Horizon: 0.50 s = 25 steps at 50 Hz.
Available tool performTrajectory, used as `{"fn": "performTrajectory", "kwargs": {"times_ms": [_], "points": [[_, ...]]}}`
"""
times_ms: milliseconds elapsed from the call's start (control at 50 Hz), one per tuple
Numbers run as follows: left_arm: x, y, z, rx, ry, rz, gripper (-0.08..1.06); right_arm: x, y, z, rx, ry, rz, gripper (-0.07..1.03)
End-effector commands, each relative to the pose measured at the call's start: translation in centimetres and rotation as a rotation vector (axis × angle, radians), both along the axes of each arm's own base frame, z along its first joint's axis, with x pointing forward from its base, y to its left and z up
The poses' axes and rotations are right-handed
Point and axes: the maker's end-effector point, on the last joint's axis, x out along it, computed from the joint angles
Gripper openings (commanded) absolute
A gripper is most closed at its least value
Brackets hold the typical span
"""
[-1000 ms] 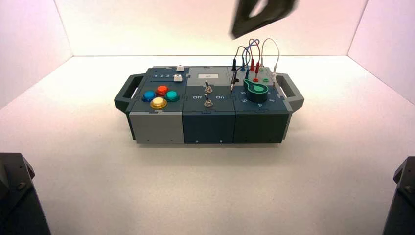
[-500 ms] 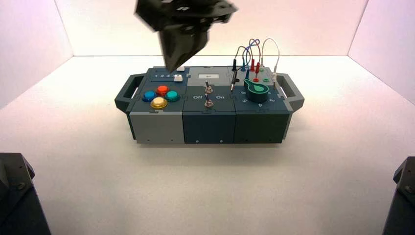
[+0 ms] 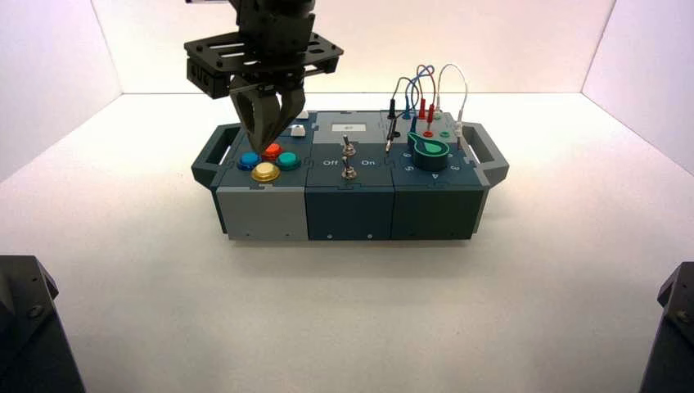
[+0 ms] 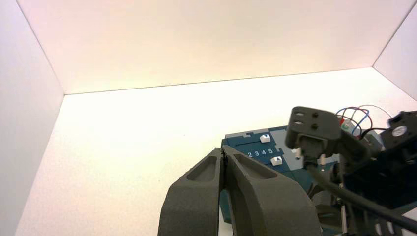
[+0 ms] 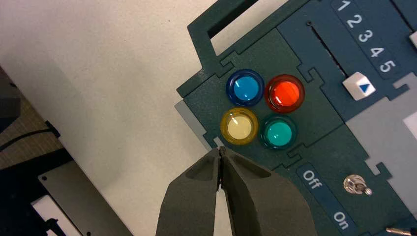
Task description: Push the yellow button with the right gripper.
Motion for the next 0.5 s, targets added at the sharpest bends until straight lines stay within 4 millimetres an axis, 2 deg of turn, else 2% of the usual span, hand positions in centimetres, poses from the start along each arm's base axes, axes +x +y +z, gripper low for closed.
{"fn": "performTrajectory", "kwargs": {"times_ms": [20, 320, 500], "points": [[0.1, 0.1, 0.6, -0.002, -0.012, 0.005, -0.03, 0.6, 1.2, 1.3, 0.038, -0.021, 0.0, -0.02], [0.1, 0.1, 0.5, -0.002, -0.011, 0.005, -0.03, 0.7, 1.3, 0.5, 0.025, -0.012, -0.003, -0.02], [0.1, 0.1, 0.6, -0.004, -0.015, 0.005, -0.03, 2.1, 0.3, -0.1, 0.013, -0.004, -0.043, -0.02]]}}
